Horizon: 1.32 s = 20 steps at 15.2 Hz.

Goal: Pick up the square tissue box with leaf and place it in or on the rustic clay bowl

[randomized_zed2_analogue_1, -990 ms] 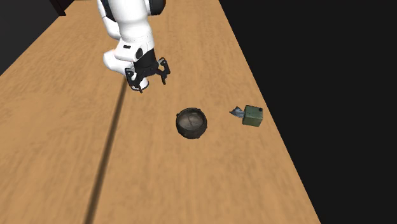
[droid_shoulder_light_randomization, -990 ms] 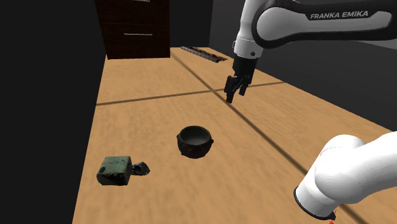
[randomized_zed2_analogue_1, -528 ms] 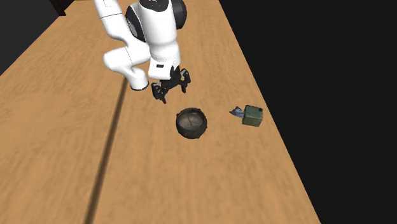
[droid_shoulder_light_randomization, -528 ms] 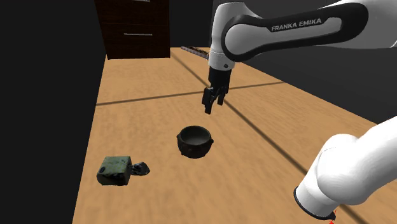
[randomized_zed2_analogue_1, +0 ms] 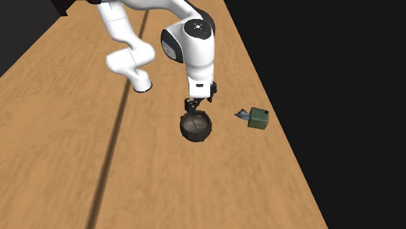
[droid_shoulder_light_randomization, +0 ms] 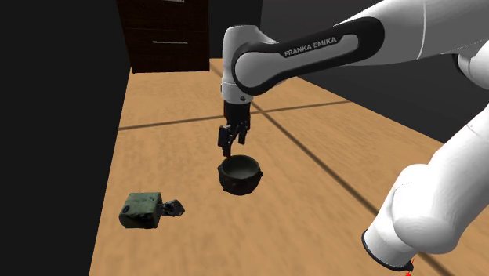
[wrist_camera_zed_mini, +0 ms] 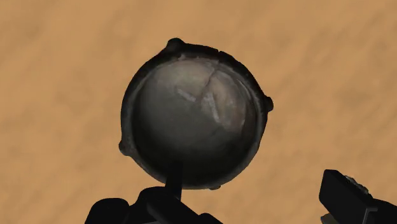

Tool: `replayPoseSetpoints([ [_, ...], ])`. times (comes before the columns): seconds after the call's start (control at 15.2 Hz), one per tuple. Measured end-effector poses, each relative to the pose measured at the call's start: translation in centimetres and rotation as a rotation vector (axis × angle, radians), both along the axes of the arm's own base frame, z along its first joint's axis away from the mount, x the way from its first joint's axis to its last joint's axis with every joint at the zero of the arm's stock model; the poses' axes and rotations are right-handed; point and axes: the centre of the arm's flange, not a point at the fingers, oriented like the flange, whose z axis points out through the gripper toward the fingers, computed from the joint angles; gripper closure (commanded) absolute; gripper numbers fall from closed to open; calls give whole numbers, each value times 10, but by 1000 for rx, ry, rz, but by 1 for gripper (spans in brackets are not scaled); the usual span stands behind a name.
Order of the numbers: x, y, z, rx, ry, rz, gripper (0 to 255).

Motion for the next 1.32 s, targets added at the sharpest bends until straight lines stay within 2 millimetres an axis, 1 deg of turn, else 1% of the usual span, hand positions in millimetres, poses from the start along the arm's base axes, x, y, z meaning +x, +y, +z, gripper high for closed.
replayPoseSetpoints([
  [0.26, 15, 44, -22, 15, 27, 71, 0],
  [0.33, 21, 56, -28, 20, 33, 88, 0],
  [0.46, 24, 79, -38, 27, 47, 123, 0],
  [0.59, 34, 100, -53, 35, 60, 158, 0],
  [0.73, 40, 124, -64, 43, 74, 193, 0],
  [0.79, 39, 139, -72, 47, 81, 211, 0],
  [1.06, 44, 183, -95, 63, 107, 282, 0],
  [1.12, 42, 198, -99, 67, 114, 299, 0],
  [1.32, 40, 208, -117, 71, 121, 315, 0],
])
